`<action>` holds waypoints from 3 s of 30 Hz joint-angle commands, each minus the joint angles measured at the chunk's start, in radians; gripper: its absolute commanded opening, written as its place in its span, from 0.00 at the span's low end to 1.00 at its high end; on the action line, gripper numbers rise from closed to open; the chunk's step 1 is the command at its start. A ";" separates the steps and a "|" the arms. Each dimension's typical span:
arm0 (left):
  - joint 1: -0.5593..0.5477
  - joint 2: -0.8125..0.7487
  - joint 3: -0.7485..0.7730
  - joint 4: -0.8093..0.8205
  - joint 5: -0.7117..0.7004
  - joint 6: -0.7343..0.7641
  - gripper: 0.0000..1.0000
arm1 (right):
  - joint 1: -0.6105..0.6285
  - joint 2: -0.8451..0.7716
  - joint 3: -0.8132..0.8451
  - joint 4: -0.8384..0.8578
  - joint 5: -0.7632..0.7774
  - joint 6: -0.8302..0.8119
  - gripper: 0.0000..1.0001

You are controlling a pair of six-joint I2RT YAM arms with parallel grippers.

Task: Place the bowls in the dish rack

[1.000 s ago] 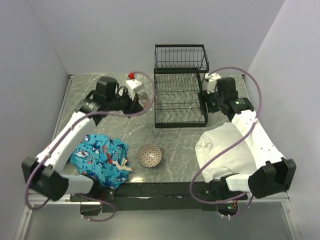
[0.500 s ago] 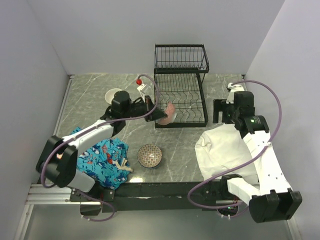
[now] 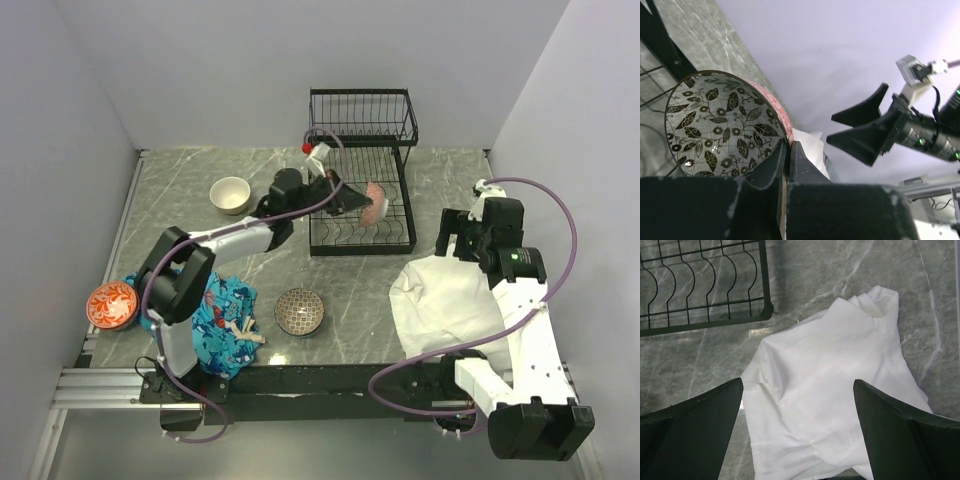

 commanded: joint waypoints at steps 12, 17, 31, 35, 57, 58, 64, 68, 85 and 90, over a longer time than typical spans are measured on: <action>-0.051 0.278 0.322 0.082 -0.128 -0.043 0.01 | -0.055 -0.017 -0.035 0.021 -0.063 0.026 1.00; -0.055 0.350 0.377 0.108 -0.159 -0.032 0.01 | -0.069 -0.004 -0.028 0.014 -0.074 0.030 1.00; -0.084 0.483 0.495 0.191 -0.198 0.121 0.01 | -0.106 0.006 -0.070 0.034 -0.111 0.042 0.99; -0.084 0.510 0.523 0.198 -0.205 0.155 0.01 | -0.118 0.015 -0.069 0.037 -0.119 0.043 0.99; -0.016 0.641 0.606 0.220 -0.133 0.169 0.01 | -0.149 0.063 -0.072 0.048 -0.129 0.040 0.99; -0.016 0.648 0.613 0.220 -0.127 0.167 0.01 | -0.149 0.069 -0.071 0.046 -0.129 0.039 0.99; -0.009 0.674 0.618 0.237 -0.118 0.147 0.02 | -0.152 0.094 -0.064 0.052 -0.128 0.039 0.99; 0.001 0.674 0.615 0.238 -0.139 0.159 0.02 | -0.152 0.108 -0.061 0.060 -0.132 0.039 0.98; 0.004 0.703 0.681 0.163 -0.221 0.236 0.04 | -0.152 0.127 -0.069 0.074 -0.142 0.043 0.98; 0.007 0.709 0.675 0.166 -0.208 0.235 0.08 | -0.153 0.129 -0.069 0.075 -0.140 0.043 0.98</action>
